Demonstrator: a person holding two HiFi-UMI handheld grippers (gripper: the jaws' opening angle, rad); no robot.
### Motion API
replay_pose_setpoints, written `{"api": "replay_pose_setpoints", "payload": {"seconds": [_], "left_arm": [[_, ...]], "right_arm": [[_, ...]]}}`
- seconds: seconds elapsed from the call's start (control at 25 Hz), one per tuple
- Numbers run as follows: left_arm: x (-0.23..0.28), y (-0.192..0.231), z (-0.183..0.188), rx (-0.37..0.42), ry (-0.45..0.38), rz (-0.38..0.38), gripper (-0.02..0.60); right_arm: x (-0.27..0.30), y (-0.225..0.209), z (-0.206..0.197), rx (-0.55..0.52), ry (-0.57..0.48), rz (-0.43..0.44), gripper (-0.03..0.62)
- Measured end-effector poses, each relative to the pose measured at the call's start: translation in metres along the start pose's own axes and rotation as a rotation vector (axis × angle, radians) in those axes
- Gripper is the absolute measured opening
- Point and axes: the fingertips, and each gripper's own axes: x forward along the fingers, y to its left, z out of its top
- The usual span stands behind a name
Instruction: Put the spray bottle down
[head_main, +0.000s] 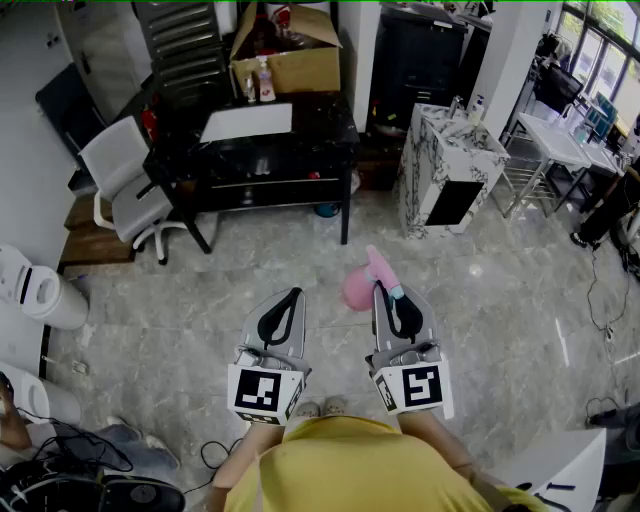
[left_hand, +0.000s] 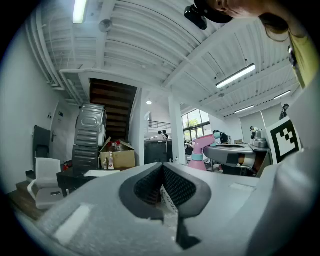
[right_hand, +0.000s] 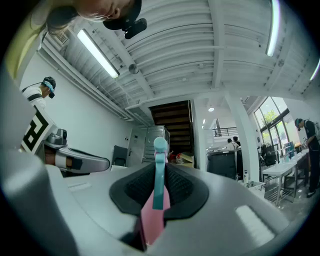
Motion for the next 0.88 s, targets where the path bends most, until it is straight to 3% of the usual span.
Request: {"api": "replay_pose_setpoints", "payload": {"seconds": [0.48,0.88], "left_arm": [[0.025,-0.006,-0.012,-0.009,0.014,0.008,-0.003],[0.098,0.057,-0.035,-0.018,0.013,0.0,-0.003]], "right_arm": [[0.016,-0.026,-0.013,0.053,-0.013,0.001,0.048],[0.105,-0.036,-0.048,0.037,-0.014,0.003,0.048]]}}
